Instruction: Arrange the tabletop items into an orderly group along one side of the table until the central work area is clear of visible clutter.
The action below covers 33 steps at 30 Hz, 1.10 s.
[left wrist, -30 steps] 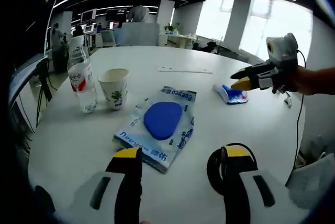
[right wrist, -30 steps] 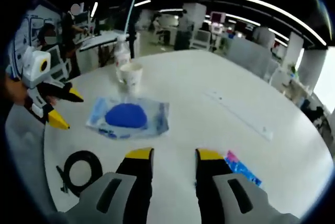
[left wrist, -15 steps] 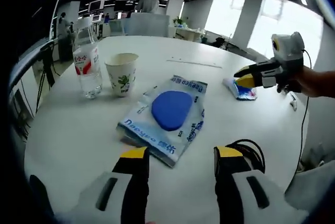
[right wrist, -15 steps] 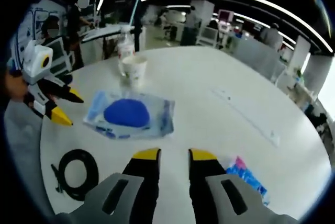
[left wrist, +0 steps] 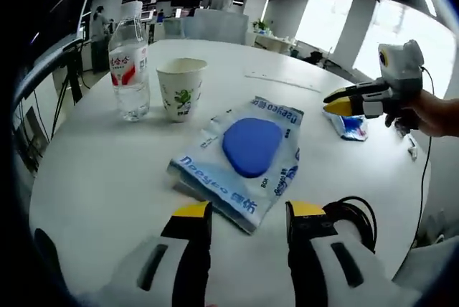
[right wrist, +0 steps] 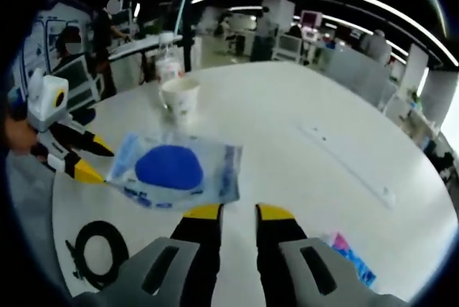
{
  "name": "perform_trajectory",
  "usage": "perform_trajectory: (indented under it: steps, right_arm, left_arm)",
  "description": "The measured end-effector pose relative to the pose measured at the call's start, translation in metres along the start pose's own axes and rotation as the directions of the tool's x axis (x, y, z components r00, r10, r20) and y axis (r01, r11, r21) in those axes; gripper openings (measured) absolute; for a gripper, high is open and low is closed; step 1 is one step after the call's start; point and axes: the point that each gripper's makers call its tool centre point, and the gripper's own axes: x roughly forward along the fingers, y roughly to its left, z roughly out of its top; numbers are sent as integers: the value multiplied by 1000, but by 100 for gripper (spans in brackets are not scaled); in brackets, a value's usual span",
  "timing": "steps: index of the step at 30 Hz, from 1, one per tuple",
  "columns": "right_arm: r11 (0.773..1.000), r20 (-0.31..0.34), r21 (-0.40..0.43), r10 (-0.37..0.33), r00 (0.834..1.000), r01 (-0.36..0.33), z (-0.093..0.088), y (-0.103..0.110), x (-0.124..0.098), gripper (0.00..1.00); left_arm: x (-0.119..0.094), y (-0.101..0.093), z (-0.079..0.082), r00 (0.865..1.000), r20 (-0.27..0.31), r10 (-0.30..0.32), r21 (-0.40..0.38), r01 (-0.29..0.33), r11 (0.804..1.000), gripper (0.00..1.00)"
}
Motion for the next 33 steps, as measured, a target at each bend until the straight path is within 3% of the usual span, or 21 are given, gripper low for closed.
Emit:
perform_trajectory:
  steps: [18, 23, 33]
  right_arm:
    - [999, -28, -10, 42, 999, -42, 5, 6, 31, 12]
    - [999, -55, -5, 41, 998, -41, -1, 6, 37, 12]
    - [995, -106, 87, 58, 993, -49, -15, 9, 36, 0]
  left_arm:
    - [7, 6, -8, 999, -38, 16, -26, -17, 1000, 30]
    - [7, 7, -10, 999, -46, 17, -26, -18, 1000, 28]
    - [5, 13, -15, 998, -62, 14, -36, -16, 999, 18]
